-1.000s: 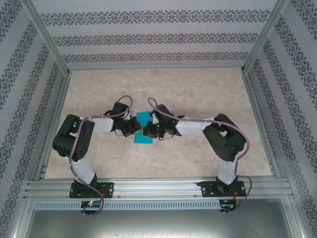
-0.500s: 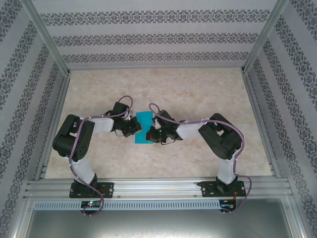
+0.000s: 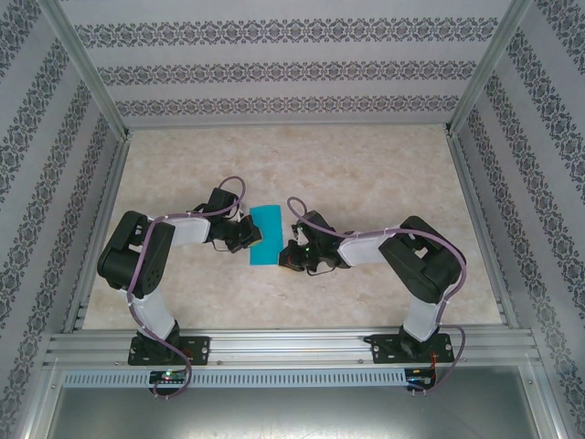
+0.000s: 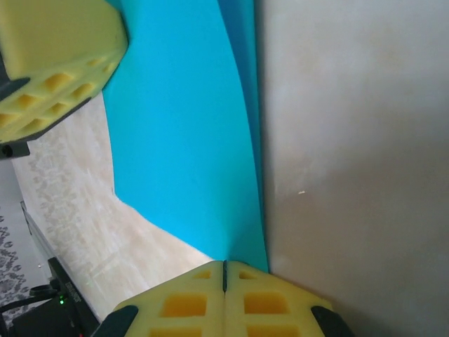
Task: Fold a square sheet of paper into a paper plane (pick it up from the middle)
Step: Fold the triangle a second time at the center of the table.
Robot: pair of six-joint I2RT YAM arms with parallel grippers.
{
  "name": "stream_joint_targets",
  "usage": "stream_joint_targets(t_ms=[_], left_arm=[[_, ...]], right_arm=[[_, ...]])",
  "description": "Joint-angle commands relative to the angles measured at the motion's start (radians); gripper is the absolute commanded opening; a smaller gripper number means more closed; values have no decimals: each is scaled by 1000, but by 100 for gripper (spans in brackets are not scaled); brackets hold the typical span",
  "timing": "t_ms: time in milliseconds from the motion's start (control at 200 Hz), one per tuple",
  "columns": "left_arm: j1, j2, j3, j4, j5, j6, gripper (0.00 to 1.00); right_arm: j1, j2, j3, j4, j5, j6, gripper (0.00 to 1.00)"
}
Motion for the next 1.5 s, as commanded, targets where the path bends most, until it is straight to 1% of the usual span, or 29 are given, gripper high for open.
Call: stream_joint_targets(t_ms=[0, 120, 245, 385, 589, 659, 704, 849, 1024, 1129, 1214, 1354, 1499], left_arm=[[-2, 28, -7, -68, -75, 13, 2], [-2, 24, -9, -65, -73, 11, 2], [-2, 18, -6, -70, -66, 15, 3], [-2, 6, -9, -61, -55, 19, 3], [-14, -77, -15, -60, -55, 18, 9], [-33, -108, -15, -57, -52, 12, 13], [-54, -121, -12, -61, -51, 9, 14], [-111, -102, -16, -79, -86, -20, 11], [-120, -34, -46, -4, -95, -65, 8], [-119, -10, -40, -34, -158, -65, 6], [-114, -7, -35, -54, -202, -61, 6], [-90, -2, -20, -86, -226, -35, 6], [-29, -14, -20, -91, -214, -15, 7]], right_arm=[[-7, -45, 46, -10, -17, -5, 2], [-12, 14, 141, -87, 4, -60, 3], [-22, 98, 162, -56, -5, -53, 2], [-22, 150, 174, -88, 0, -51, 0], [-20, 156, 144, -104, 27, -49, 0], [-15, 154, 141, -87, 21, -44, 0], [-12, 153, 142, -85, 25, -43, 0], [-6, 154, 145, -80, 33, -35, 0], [-1, 154, 143, -71, 26, -31, 0], [-2, 150, 137, -74, 27, -34, 0], [-1, 147, 130, -74, 29, -34, 0], [0, 142, 111, -67, 30, -32, 0], [0, 145, 108, -86, 32, -36, 0]])
